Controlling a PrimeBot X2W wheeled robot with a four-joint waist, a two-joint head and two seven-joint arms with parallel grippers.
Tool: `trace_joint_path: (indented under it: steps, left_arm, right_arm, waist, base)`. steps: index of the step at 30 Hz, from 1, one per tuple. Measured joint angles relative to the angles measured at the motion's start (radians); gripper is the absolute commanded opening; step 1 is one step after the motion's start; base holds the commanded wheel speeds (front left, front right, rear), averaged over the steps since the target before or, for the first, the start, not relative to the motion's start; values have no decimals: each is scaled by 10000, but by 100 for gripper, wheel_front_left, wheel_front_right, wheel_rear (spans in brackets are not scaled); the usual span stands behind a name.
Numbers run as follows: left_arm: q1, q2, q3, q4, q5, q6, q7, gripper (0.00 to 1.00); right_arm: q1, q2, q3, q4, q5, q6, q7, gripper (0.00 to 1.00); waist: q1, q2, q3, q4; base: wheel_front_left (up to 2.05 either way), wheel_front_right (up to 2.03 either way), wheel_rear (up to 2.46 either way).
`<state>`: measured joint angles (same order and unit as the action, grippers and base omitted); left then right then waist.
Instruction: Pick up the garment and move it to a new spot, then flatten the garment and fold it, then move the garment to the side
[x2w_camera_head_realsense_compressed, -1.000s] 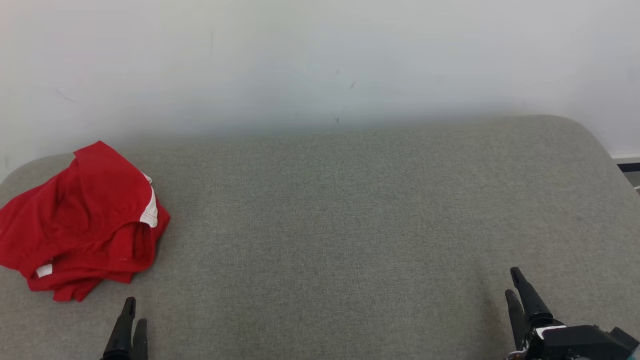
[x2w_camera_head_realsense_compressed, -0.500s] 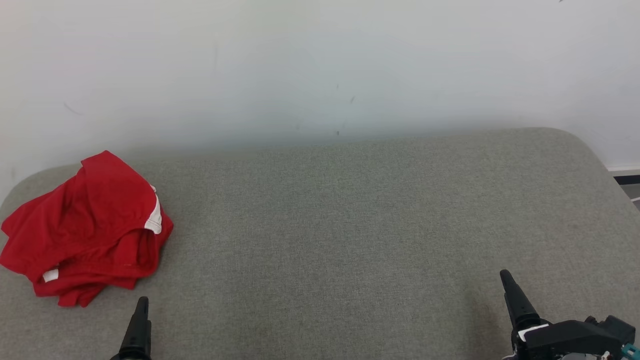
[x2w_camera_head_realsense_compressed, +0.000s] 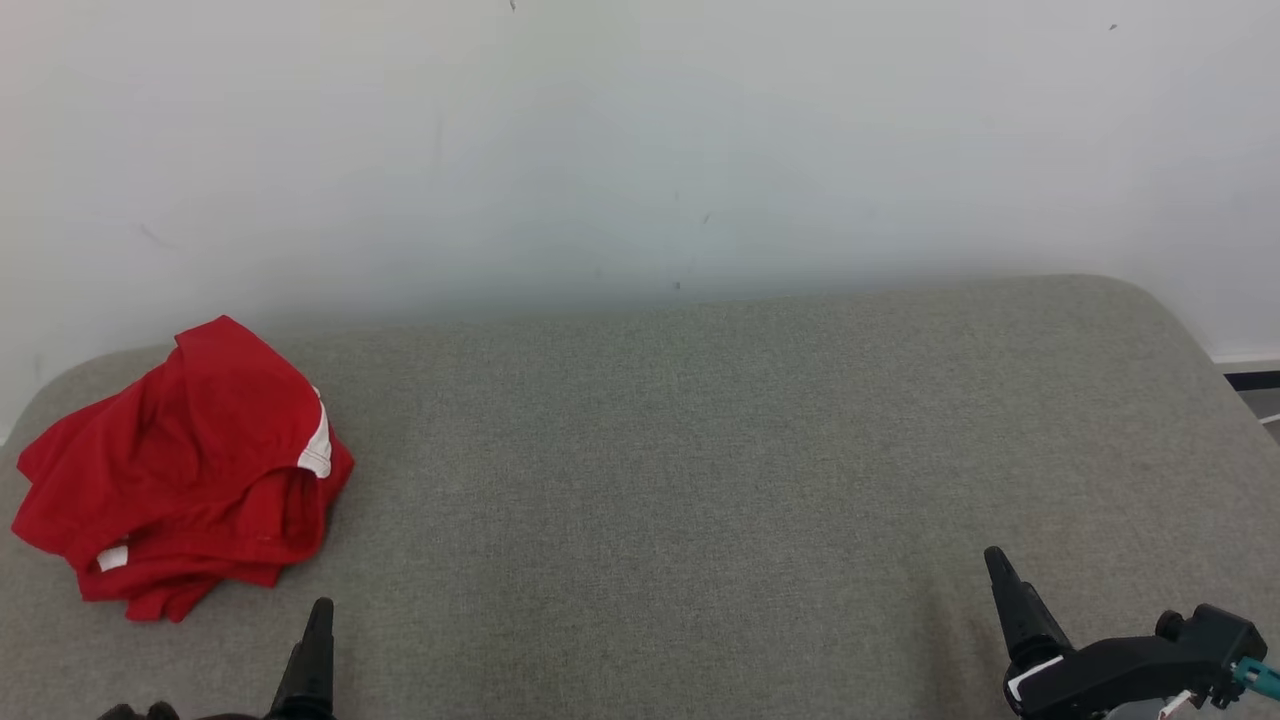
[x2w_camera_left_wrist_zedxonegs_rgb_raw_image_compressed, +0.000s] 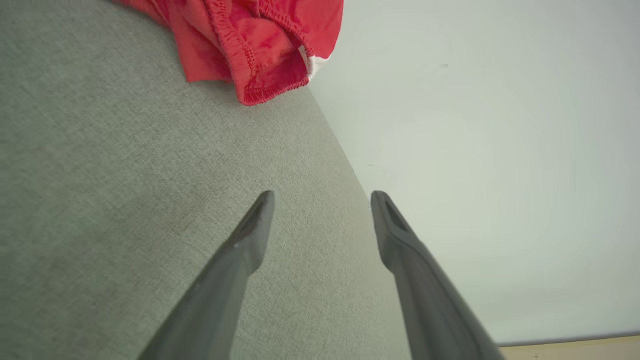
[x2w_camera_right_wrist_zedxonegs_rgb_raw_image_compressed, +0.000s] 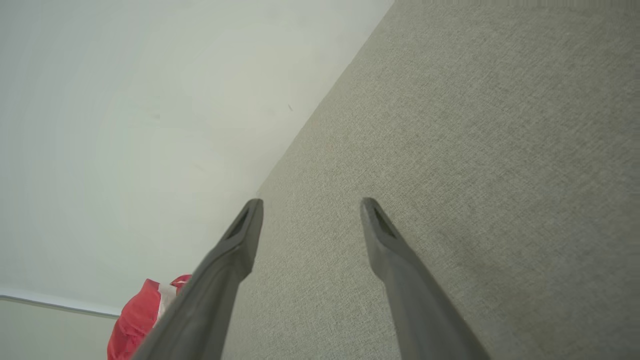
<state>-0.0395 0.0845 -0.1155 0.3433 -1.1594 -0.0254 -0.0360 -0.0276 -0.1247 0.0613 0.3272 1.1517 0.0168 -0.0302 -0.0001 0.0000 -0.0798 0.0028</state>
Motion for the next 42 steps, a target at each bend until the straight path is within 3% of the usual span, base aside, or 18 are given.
trace_joint_path:
  steps: [12,42]
  left_arm:
    - [-30,499,-828,44,1910,284,-309,100]
    - [-68,1085,-2211,31,6441,1091,-880,100]
  right_arm:
    - [15,-73,111,196,-1732,-268,-100,100]
    - [382,-35,383,-282,-6738,-1034,40,100]
  waist:
    - [0,0,-168,17]
    - [0,0,-797,83]
  base:
    - [0,0,0]
    - [0,0,0]
